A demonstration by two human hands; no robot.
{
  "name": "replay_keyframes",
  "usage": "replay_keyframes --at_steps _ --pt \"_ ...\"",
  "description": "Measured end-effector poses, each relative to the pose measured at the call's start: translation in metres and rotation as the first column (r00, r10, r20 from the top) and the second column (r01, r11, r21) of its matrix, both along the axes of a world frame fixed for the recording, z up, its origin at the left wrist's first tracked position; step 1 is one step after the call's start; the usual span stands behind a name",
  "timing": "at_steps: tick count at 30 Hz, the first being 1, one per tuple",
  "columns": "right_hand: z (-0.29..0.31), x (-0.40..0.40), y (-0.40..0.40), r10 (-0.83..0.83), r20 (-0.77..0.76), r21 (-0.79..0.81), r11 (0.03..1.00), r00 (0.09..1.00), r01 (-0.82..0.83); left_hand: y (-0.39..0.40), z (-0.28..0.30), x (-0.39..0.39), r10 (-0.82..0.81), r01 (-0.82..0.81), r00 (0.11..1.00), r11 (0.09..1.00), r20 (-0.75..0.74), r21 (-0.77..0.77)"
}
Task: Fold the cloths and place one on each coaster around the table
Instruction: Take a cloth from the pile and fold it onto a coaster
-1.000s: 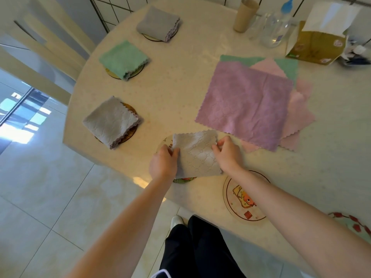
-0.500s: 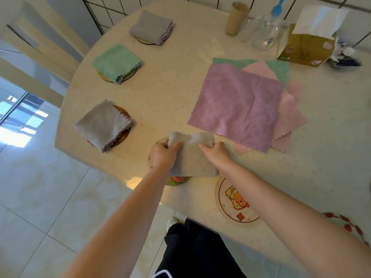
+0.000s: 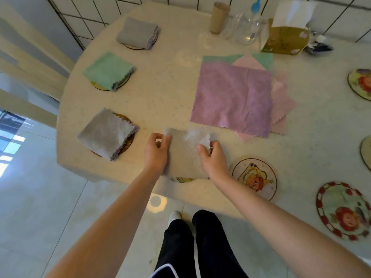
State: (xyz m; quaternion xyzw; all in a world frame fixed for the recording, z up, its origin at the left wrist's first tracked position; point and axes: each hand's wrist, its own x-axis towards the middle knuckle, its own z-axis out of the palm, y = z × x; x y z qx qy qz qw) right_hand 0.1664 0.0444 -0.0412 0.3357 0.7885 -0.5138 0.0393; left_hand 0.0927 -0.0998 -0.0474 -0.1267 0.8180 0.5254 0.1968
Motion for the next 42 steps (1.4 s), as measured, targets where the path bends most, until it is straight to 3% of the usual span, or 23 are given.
replay_keyframes --at_steps 5,9,15,19,24,29,32,35,39,42 --pt "-0.019 0.025 -0.021 -0.125 0.069 -0.058 0.99 0.99 0.129 -0.036 -0.009 0.008 -0.244 0.242 0.967 0.97 0.072 0.034" --pt "-0.03 0.039 -0.024 -0.149 0.101 -0.1 0.982 0.984 0.159 -0.048 -0.012 0.013 -0.372 0.375 0.926 0.926 0.067 -0.043" --pt "-0.026 0.034 -0.02 -0.157 -0.006 -0.022 0.987 0.988 0.157 -0.037 -0.009 0.006 -0.42 0.406 0.894 0.907 -0.157 -0.113" --pt "-0.023 0.024 -0.016 -0.159 -0.049 -0.005 0.987 0.986 0.159 -0.032 -0.011 -0.006 -0.449 0.428 0.879 0.892 -0.164 -0.149" --pt "-0.038 0.024 -0.026 -0.256 0.118 -0.18 0.945 0.96 0.274 -0.032 -0.021 -0.016 -0.504 0.474 0.854 0.857 -0.13 -0.204" --pt "-0.041 0.028 -0.041 -0.345 0.197 -0.431 0.81 0.918 0.397 -0.021 -0.014 -0.033 -0.496 0.472 0.85 0.867 -0.177 -0.161" --pt "-0.048 0.033 -0.049 -0.315 0.23 -0.447 0.807 0.921 0.387 -0.014 -0.016 -0.043 -0.548 0.517 0.82 0.833 -0.164 -0.196" --pt "-0.045 0.033 -0.044 -0.282 0.285 -0.424 0.82 0.916 0.385 -0.012 -0.021 -0.047 -0.641 0.574 0.761 0.737 -0.099 -0.357" --pt "-0.029 0.033 -0.018 -0.08 0.356 -0.342 0.916 0.931 0.21 -0.006 -0.018 -0.05 -0.663 0.547 0.737 0.697 -0.127 -0.463" --pt "-0.022 0.025 0.025 0.004 0.332 -0.168 0.984 0.943 0.055 0.015 -0.01 -0.057 -0.667 0.523 0.728 0.689 -0.157 -0.501"
